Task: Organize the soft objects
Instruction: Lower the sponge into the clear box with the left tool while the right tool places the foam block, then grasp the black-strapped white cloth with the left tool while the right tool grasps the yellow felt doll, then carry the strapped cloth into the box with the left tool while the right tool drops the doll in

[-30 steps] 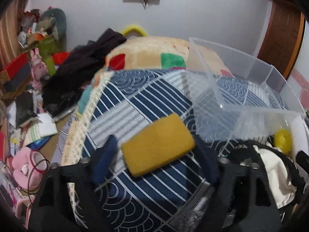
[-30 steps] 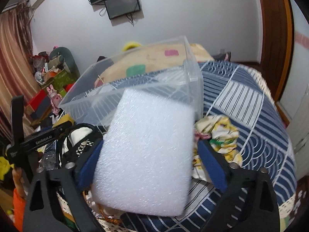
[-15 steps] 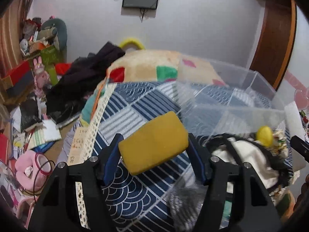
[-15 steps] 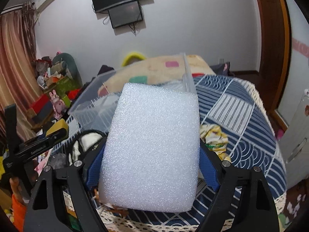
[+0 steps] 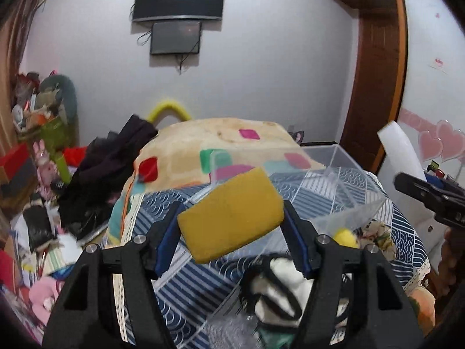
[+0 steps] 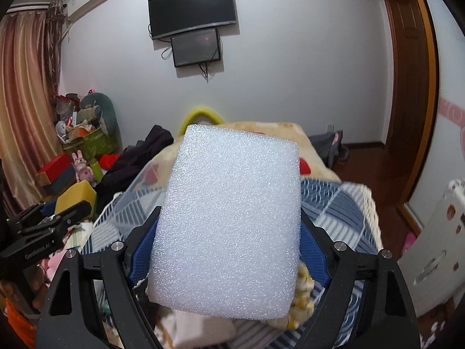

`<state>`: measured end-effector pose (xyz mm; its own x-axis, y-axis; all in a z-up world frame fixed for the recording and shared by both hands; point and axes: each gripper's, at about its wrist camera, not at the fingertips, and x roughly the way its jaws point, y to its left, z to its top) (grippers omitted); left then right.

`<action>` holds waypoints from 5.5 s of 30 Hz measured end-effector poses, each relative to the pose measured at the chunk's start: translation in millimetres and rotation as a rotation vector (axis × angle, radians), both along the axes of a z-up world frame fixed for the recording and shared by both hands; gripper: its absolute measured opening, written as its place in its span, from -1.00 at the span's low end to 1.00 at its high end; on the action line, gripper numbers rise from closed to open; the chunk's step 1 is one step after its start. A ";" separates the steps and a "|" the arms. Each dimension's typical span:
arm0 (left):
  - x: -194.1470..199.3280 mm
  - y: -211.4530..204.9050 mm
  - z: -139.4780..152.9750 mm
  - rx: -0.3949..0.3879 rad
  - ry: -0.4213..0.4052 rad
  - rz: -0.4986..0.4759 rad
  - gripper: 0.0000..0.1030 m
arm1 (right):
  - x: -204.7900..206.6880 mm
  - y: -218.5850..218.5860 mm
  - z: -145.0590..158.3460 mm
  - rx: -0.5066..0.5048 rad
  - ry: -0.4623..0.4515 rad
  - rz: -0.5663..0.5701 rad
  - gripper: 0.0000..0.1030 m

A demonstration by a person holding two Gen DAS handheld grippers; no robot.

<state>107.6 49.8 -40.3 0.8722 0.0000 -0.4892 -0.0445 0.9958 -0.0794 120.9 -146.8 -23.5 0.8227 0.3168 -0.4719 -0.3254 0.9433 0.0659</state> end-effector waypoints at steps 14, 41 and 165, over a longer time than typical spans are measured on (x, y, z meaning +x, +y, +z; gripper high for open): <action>70.5 -11.2 -7.3 0.011 0.130 -0.072 0.26 | 57.3 38.7 -14.6 -0.088 0.071 0.038 0.60; 111.6 -26.5 -29.7 0.057 0.259 -0.104 0.63 | 77.9 42.0 -30.6 -0.199 0.168 0.074 0.67; 104.3 -19.9 -42.3 -0.002 0.211 -0.050 -0.46 | 60.0 61.7 -53.0 -0.185 0.132 0.101 -0.18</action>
